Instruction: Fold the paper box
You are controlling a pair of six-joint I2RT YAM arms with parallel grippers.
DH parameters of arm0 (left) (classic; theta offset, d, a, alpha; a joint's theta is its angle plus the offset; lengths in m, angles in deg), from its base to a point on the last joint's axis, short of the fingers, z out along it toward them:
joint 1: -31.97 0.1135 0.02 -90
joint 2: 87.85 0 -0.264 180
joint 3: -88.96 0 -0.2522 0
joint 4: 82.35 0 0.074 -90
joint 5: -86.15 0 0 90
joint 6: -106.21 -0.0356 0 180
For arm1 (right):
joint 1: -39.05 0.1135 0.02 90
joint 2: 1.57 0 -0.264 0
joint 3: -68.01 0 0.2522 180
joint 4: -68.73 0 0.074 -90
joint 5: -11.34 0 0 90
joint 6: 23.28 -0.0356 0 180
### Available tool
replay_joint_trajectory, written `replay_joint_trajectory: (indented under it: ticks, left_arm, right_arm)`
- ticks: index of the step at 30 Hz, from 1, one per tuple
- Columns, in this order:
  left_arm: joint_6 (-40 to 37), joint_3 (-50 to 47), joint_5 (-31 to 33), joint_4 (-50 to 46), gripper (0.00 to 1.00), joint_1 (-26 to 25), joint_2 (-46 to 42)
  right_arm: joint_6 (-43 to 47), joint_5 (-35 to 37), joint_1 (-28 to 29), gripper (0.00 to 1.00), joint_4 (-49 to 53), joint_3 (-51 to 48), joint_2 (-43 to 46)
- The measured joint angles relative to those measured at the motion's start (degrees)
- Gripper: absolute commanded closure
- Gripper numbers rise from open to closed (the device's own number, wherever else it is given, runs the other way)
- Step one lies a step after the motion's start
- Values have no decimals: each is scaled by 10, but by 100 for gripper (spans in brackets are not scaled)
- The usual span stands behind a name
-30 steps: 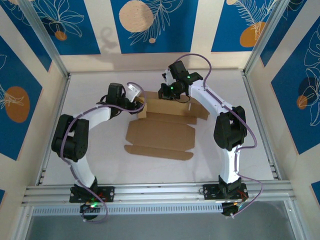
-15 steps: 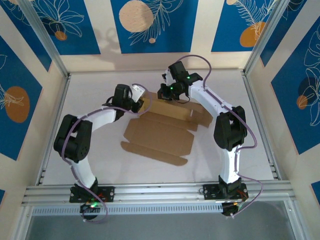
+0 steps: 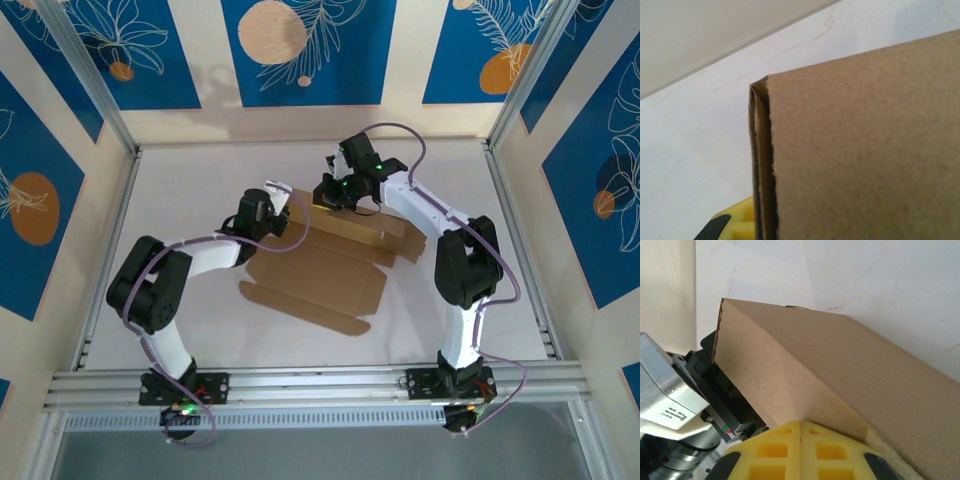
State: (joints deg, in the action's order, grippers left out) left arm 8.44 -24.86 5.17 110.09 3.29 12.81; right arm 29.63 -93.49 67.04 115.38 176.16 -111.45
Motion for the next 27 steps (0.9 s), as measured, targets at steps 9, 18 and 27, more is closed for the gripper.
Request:
replay_joint_trajectory:
  ticks: [9, 18, 27]
  left_arm:
    - [4, -20, 92, 73, 84, -40, 19]
    - [-16, -28, 100, 90, 45, -47, 34]
    - [19, -33, 70, 82, 47, -47, 34]
  right_arm:
    - [-41, -9, 5, 95, -32, -20, 3]
    - [-47, -22, -1, 95, -35, -9, -10]
    - [-39, -35, -15, 96, -27, 12, -25]
